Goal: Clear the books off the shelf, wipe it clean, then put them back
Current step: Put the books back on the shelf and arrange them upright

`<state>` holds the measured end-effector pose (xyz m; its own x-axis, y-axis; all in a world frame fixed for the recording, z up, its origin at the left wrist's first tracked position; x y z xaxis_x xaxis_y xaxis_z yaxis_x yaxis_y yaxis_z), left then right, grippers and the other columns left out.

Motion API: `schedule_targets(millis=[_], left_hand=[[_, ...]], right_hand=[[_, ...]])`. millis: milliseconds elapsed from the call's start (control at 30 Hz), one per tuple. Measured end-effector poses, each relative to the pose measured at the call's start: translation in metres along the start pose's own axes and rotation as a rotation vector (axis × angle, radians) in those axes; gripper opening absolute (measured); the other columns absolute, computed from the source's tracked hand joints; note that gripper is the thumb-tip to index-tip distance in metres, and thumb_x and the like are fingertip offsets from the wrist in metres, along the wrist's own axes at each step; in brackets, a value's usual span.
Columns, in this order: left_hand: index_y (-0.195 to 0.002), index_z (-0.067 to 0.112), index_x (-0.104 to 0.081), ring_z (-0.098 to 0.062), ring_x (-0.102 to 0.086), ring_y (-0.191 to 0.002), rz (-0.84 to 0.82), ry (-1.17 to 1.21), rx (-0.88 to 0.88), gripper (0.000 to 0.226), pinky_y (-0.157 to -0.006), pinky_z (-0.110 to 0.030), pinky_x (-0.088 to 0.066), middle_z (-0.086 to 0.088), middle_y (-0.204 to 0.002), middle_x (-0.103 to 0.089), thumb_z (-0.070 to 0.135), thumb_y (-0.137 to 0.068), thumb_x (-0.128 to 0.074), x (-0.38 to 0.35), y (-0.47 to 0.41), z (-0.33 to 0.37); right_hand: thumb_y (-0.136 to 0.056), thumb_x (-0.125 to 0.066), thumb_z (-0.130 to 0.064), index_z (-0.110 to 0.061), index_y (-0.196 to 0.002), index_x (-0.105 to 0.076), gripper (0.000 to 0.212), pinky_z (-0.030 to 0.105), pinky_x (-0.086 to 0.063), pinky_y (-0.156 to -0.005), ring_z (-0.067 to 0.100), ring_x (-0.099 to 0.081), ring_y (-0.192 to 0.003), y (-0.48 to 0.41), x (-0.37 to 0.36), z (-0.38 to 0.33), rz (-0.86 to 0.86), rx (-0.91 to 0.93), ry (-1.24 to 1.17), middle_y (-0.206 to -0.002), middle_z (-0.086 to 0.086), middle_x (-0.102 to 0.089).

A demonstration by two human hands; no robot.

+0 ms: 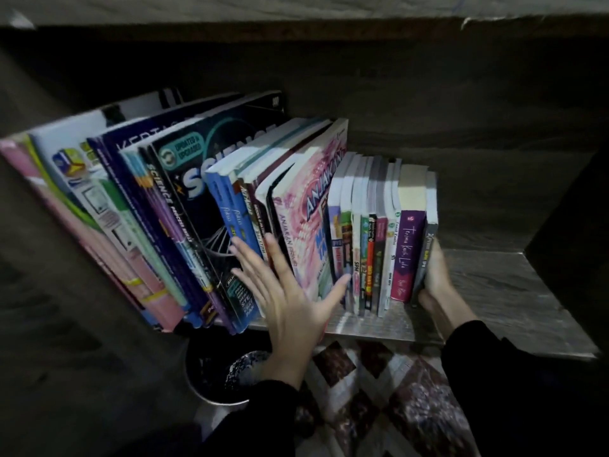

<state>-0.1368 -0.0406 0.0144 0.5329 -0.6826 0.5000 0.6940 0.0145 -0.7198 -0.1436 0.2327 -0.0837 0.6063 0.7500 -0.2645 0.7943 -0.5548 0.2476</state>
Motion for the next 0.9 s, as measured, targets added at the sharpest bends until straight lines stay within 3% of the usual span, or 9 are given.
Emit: schedule_targets(millis=[167, 267, 300, 367, 500, 600, 733, 833, 900], left_hand=[[-0.148, 0.027, 0.02, -0.047, 0.004, -0.142, 0.073, 0.083, -0.045, 0.117, -0.112, -0.065, -0.01, -0.031, -0.15, 0.005, 0.071, -0.074, -0.059, -0.002, 0.005, 0.011], [-0.148, 0.026, 0.019, -0.048, -0.001, -0.141, 0.151, 0.068, -0.025, 0.114, -0.113, -0.063, -0.012, -0.031, -0.148, 0.0, 0.072, -0.076, -0.056, 0.001, 0.005, 0.01], [-0.149, 0.025, 0.019, -0.048, -0.003, -0.141, 0.173, 0.059, -0.01, 0.113, -0.113, -0.063, -0.013, -0.031, -0.147, -0.001, 0.072, -0.076, -0.055, 0.001, 0.005, 0.009], [-0.149, 0.023, 0.018, -0.045, -0.005, -0.142, 0.2, 0.051, 0.017, 0.112, -0.113, -0.063, -0.013, -0.031, -0.147, -0.003, 0.071, -0.078, -0.055, -0.001, 0.004, 0.006], [-0.149, 0.022, 0.018, -0.029, 0.008, -0.145, 0.237, 0.011, 0.062, 0.105, -0.116, -0.056, -0.009, -0.013, -0.157, 0.014, 0.073, -0.082, -0.046, -0.005, -0.004, 0.0], [-0.148, 0.024, 0.021, -0.025, 0.017, -0.145, 0.185, 0.012, 0.116, 0.094, -0.118, -0.051, 0.0, -0.004, -0.153, 0.031, 0.071, -0.088, -0.034, -0.005, -0.008, -0.003], [-0.149, 0.021, 0.018, -0.031, 0.015, -0.145, 0.021, 0.021, 0.01, 0.08, -0.116, -0.056, -0.002, -0.009, -0.154, 0.028, 0.062, -0.096, -0.026, 0.003, 0.003, -0.002], [-0.152, 0.02, 0.008, -0.037, -0.001, -0.145, 0.062, 0.068, -0.105, 0.071, -0.116, -0.055, -0.009, -0.01, -0.159, 0.012, 0.048, -0.101, -0.032, 0.041, 0.013, -0.014], [-0.152, 0.02, 0.003, -0.04, -0.005, -0.143, 0.151, 0.026, -0.035, 0.07, -0.116, -0.055, -0.011, -0.015, -0.158, 0.004, 0.047, -0.1, -0.034, 0.071, 0.01, -0.047]], right_hand=[[-0.098, -0.032, -0.054, -0.014, -0.084, -0.063, 0.052, 0.026, -0.054, -0.059, 0.013, -0.067, -0.053, 0.003, -0.028, 0.004, -0.058, -0.031, -0.057, -0.06, -0.002, -0.07], [-0.095, -0.038, -0.058, -0.012, -0.105, -0.066, 0.055, 0.033, -0.058, -0.07, 0.021, -0.069, -0.07, -0.001, -0.041, 0.011, -0.08, -0.027, -0.064, -0.079, 0.004, -0.074], [-0.095, -0.037, -0.058, -0.013, -0.114, -0.063, 0.055, 0.032, -0.057, -0.067, 0.02, -0.069, -0.07, 0.001, -0.042, 0.008, -0.057, -0.013, -0.044, -0.083, 0.005, -0.073], [-0.097, -0.035, -0.057, -0.014, -0.125, -0.055, 0.055, 0.03, -0.054, -0.065, 0.018, -0.069, -0.073, -0.002, -0.035, 0.006, 0.011, 0.015, 0.04, -0.096, 0.007, -0.07], [-0.099, -0.033, -0.052, -0.016, -0.133, -0.047, 0.051, 0.047, -0.043, -0.1, 0.026, -0.058, -0.111, 0.002, -0.017, -0.01, 0.187, 0.105, 0.296, -0.129, 0.008, -0.056], [-0.099, -0.039, -0.045, -0.017, -0.134, -0.046, 0.045, 0.043, -0.035, -0.105, 0.028, -0.047, -0.124, 0.038, 0.0, -0.025, 0.441, 0.179, 0.311, -0.135, 0.009, -0.052], [-0.095, -0.047, -0.034, -0.021, -0.111, -0.052, 0.021, 0.044, -0.04, -0.095, 0.028, -0.051, -0.109, 0.133, -0.014, -0.027, 0.589, 0.494, 0.204, -0.109, 0.003, -0.054], [-0.084, -0.043, -0.031, -0.022, -0.101, -0.048, 0.02, 0.019, -0.037, -0.086, 0.022, -0.048, -0.096, 0.195, -0.077, -0.019, 0.373, 0.811, 0.338, -0.098, -0.001, -0.048], [-0.082, -0.051, -0.036, -0.019, -0.112, -0.048, 0.034, 0.025, -0.035, -0.094, 0.02, -0.043, -0.106, 0.212, -0.123, -0.008, 0.223, 0.965, 0.58, -0.108, 0.001, -0.046]])
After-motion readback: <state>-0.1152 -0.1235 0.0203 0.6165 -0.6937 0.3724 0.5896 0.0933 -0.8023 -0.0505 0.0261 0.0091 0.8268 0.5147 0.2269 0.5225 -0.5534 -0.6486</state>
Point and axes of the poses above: each hand's wrist, its own y-axis away from the middle knuckle, its own x-axis out of the back of the hand, z = x × y, the point moved 9 cm from there along -y, towards the middle knuckle
